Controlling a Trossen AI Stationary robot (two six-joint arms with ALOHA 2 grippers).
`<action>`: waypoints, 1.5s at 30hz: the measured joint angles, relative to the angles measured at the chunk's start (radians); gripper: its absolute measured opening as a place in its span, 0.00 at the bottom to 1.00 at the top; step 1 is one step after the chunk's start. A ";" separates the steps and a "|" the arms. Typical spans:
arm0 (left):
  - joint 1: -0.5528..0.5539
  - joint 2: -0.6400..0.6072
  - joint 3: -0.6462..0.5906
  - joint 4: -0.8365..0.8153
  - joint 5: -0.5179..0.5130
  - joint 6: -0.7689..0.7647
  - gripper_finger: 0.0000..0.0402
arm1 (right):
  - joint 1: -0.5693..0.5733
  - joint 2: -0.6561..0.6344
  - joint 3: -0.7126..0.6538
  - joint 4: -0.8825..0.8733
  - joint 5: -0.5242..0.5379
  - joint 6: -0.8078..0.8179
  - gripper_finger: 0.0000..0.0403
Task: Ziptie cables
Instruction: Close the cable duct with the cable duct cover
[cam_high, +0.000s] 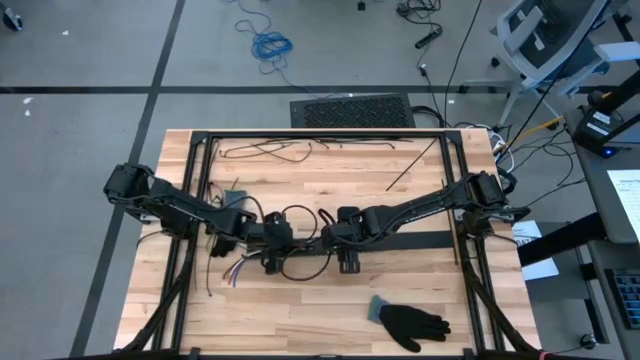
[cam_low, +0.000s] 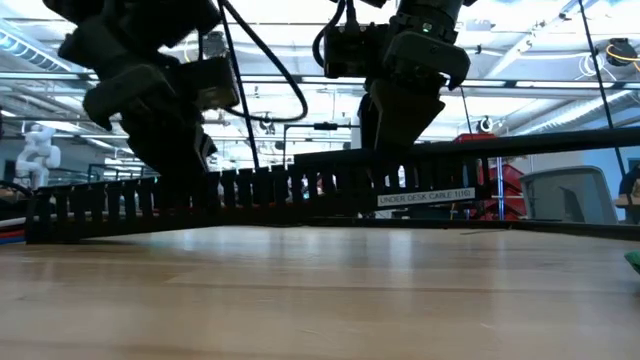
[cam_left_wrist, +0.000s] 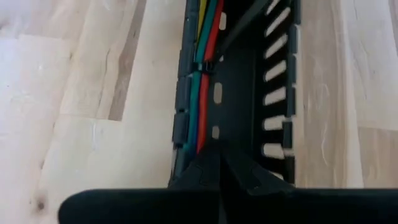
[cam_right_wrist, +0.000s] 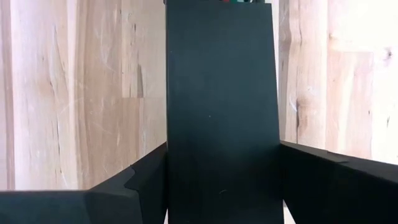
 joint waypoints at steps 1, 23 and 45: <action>0.004 0.003 0.000 0.003 0.007 0.001 0.00 | 0.000 0.000 0.000 0.005 -0.001 0.001 0.56; 0.027 0.137 0.001 0.065 0.167 -0.029 0.00 | 0.010 0.001 -0.002 0.068 -0.039 0.062 0.56; 0.023 0.129 0.003 -0.016 0.201 0.025 0.00 | 0.002 -0.005 0.033 0.069 -0.083 0.058 0.56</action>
